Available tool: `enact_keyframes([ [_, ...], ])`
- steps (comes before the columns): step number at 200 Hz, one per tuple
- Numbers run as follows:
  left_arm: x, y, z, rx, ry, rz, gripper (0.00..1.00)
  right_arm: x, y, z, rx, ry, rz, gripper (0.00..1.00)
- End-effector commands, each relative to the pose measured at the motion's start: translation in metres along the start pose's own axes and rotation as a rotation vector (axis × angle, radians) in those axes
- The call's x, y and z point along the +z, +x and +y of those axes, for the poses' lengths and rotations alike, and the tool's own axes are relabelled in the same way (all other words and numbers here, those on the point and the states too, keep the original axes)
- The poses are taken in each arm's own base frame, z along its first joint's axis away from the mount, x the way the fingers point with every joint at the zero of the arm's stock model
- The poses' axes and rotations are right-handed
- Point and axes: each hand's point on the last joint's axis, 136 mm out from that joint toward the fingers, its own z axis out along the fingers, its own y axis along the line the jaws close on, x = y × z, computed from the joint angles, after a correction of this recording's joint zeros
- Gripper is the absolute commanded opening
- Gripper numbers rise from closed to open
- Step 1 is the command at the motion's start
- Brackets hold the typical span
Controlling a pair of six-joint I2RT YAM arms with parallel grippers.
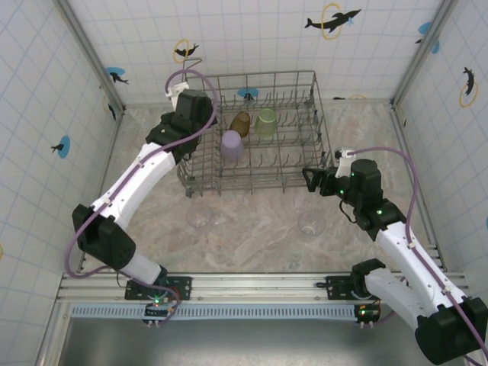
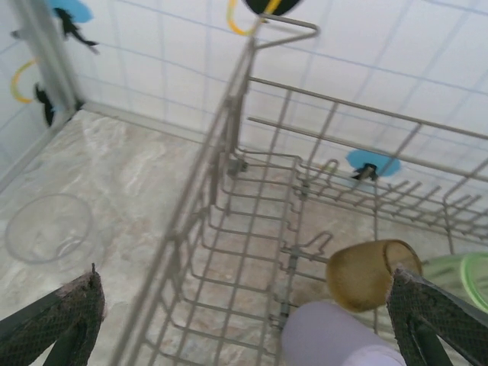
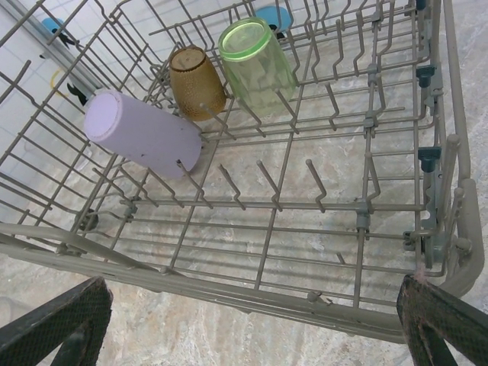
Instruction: Load the cups into the dish rack
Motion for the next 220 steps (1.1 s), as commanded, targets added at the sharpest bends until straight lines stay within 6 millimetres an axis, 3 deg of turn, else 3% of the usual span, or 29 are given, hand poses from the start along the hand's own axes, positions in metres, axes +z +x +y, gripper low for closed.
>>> enact_keyframes([
  [1, -0.004, -0.003, 0.037, -0.094, -0.094, -0.020, 0.97, -0.001, 0.001, -0.001, -0.017, 0.009, 0.005, 0.99],
  [33, -0.011, 0.002, 0.059, -0.118, -0.153, -0.048, 0.97, -0.002, 0.001, 0.002, -0.012, -0.003, 0.004, 0.99],
  [84, -0.032, 0.001, 0.124, -0.167, -0.406, -0.114, 0.97, -0.003, -0.002, 0.003, -0.007, 0.001, 0.002, 0.99],
  [166, -0.035, 0.028, 0.171, -0.248, -0.476, -0.044, 0.97, -0.004, -0.001, 0.003, 0.000, -0.003, 0.002, 0.99],
  [220, -0.033, 0.055, 0.223, -0.369, -0.588, 0.001, 0.98, -0.002, 0.002, 0.002, -0.015, 0.001, 0.009, 0.99],
])
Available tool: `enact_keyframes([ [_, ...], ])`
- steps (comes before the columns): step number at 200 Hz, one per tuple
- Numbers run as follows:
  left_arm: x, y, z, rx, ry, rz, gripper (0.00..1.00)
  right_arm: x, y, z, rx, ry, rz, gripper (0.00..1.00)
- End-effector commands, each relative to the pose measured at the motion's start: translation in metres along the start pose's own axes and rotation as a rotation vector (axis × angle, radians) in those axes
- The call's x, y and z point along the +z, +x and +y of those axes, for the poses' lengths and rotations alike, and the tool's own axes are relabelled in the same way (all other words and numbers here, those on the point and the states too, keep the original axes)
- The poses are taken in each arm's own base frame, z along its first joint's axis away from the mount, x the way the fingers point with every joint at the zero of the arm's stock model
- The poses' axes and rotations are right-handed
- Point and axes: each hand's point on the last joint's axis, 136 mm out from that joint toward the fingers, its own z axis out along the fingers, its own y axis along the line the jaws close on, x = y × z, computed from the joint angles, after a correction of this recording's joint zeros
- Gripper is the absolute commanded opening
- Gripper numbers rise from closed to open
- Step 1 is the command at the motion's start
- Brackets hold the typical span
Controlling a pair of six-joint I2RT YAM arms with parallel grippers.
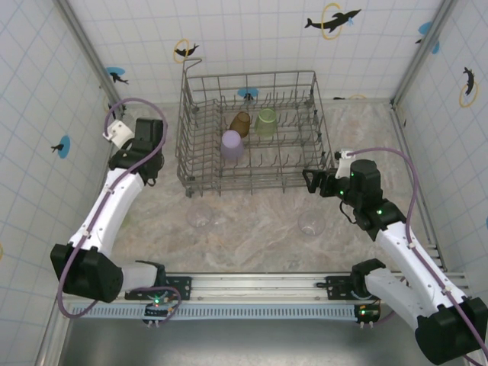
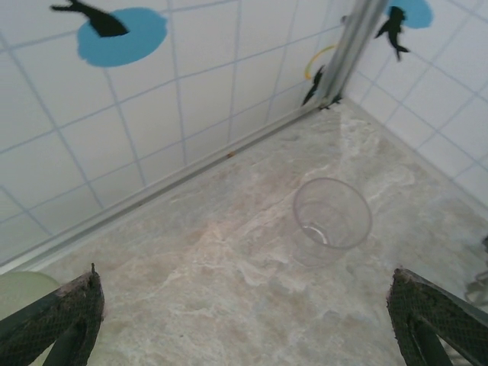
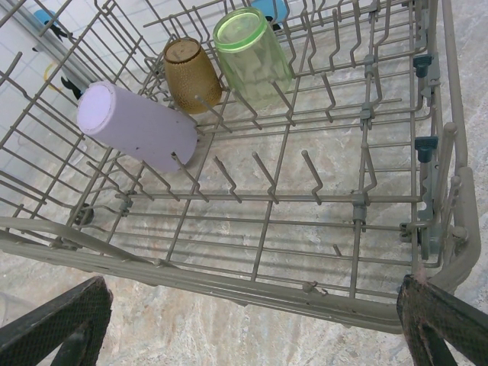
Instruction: Load the cups into the dish rack
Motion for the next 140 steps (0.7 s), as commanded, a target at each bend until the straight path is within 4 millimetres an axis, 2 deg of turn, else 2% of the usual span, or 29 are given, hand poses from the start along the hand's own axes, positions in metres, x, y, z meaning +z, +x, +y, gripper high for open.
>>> enact_keyframes([
  [1, 0.009, 0.009, 0.025, -0.058, -0.048, 0.040, 0.98, -0.001, -0.002, 0.003, -0.016, -0.007, -0.007, 0.99],
  [42, 0.034, 0.029, 0.050, -0.065, -0.090, 0.124, 0.98, 0.003, 0.005, 0.002, -0.014, -0.013, 0.018, 0.99],
  [94, 0.059, 0.052, 0.084, -0.076, -0.170, 0.209, 0.97, 0.005, 0.003, 0.005, -0.007, -0.027, 0.018, 0.99],
  [96, 0.060, 0.059, 0.089, -0.067, -0.183, 0.225, 0.97, 0.005, 0.002, 0.005, -0.008, -0.027, 0.019, 0.99],
  [105, 0.064, 0.066, 0.099, -0.073, -0.213, 0.248, 0.98, 0.005, 0.001, 0.006, -0.008, -0.028, 0.019, 0.99],
  [140, 0.078, 0.082, 0.108, -0.051, -0.218, 0.303, 0.97, 0.008, 0.003, 0.005, 0.005, -0.030, 0.022, 0.99],
])
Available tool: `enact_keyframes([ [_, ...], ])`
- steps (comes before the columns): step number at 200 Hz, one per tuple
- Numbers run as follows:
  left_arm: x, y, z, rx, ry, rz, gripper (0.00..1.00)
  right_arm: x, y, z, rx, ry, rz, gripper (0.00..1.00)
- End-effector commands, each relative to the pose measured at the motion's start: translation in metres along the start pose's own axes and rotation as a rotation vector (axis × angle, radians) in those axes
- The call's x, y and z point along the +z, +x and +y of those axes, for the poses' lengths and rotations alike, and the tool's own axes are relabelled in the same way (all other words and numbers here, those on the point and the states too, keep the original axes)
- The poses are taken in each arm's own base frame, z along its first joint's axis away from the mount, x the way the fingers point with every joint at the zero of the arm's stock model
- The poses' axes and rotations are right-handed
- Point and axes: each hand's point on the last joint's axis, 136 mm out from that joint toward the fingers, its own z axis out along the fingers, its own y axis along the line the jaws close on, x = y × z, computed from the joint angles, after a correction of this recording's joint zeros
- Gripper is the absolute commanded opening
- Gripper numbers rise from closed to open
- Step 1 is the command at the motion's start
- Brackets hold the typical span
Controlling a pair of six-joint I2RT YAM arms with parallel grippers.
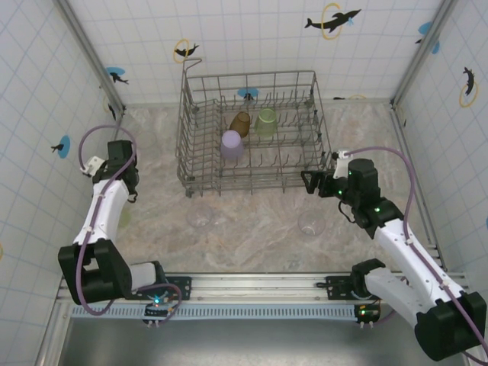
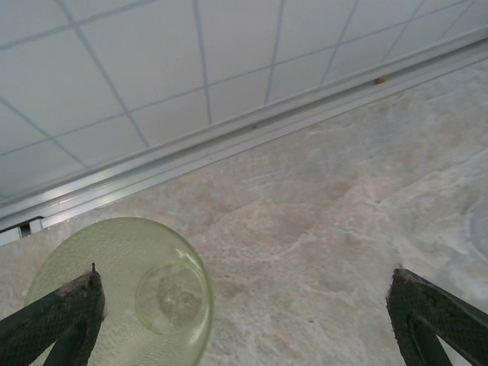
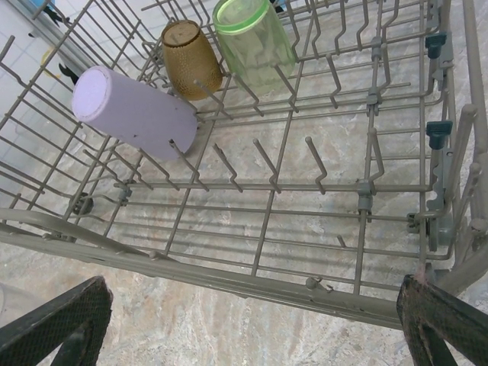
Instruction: Load the cups into the dish rack
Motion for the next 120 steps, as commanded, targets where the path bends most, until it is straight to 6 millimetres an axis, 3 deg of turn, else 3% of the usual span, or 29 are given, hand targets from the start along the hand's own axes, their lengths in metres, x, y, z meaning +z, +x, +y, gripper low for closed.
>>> enact_keyframes([
  [1, 0.013, 0.014, 0.001, 0.046, 0.003, 0.054, 0.97, 0.001, -0.005, 0.005, 0.000, -0.019, -0.016, 0.99],
  [70, 0.035, 0.036, 0.008, 0.071, -0.016, 0.118, 0.93, 0.002, -0.007, 0.004, 0.007, 0.000, -0.018, 0.99],
  [97, 0.037, 0.038, 0.010, 0.074, -0.019, 0.118, 0.83, 0.004, -0.007, 0.002, 0.006, 0.008, -0.016, 0.99],
  [120, 0.037, 0.039, 0.010, 0.077, -0.016, 0.117, 0.58, 0.005, -0.005, 0.002, 0.006, 0.007, -0.007, 0.99],
])
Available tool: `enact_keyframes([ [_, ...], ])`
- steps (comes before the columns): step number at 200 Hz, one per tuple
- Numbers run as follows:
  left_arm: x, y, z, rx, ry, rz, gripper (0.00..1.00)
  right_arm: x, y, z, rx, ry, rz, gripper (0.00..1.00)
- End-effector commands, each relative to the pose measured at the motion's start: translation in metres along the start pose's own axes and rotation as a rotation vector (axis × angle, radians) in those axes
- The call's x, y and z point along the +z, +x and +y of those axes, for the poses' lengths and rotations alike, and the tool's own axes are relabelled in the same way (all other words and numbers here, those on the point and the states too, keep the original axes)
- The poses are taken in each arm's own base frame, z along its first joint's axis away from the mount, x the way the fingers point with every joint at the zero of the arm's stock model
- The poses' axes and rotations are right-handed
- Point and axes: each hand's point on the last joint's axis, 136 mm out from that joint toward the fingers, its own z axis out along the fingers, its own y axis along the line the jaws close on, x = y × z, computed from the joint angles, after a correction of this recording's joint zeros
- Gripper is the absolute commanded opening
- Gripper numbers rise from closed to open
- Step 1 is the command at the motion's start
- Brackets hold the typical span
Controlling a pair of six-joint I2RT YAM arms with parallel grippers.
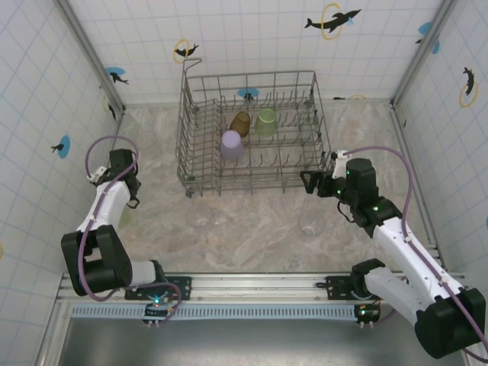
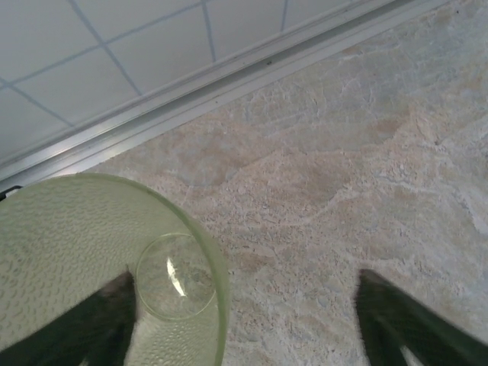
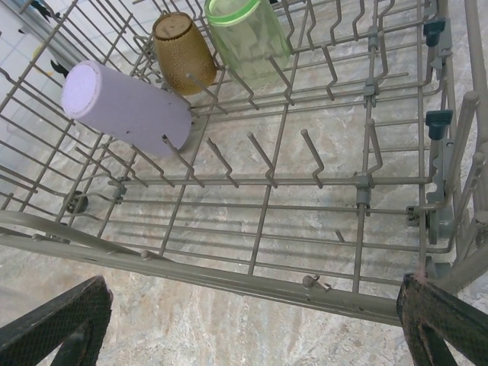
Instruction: Load the cups into the dish rack
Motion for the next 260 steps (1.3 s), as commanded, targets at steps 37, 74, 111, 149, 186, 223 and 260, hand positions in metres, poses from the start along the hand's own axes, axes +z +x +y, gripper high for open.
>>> enact_keyframes([
  [37, 0.004, 0.005, 0.001, 0.015, 0.009, 0.009, 0.18, -0.001, -0.006, 0.003, -0.003, -0.003, -0.021, 0.99],
  [74, 0.003, 0.009, -0.008, 0.022, 0.059, 0.043, 0.00, -0.003, -0.007, 0.002, -0.002, 0.002, -0.034, 0.99],
  [111, -0.005, 0.008, -0.018, 0.019, 0.123, 0.057, 0.00, -0.002, -0.005, 0.003, 0.002, -0.001, -0.028, 0.99],
  [149, -0.020, 0.003, -0.037, 0.024, 0.255, 0.054, 0.00, -0.002, -0.004, 0.003, 0.011, -0.004, -0.030, 0.99],
  [186, -0.036, -0.010, -0.054, 0.013, 0.370, 0.017, 0.00, -0.003, -0.006, 0.006, 0.019, -0.017, -0.042, 0.99],
  [223, -0.049, -0.022, -0.064, 0.005, 0.424, -0.005, 0.00, 0.001, -0.007, 0.010, 0.018, -0.027, -0.028, 0.99],
  [260, -0.065, -0.029, -0.081, 0.028, 0.524, -0.007, 0.00, 0.006, -0.006, 0.013, 0.029, -0.035, -0.023, 0.99],
])
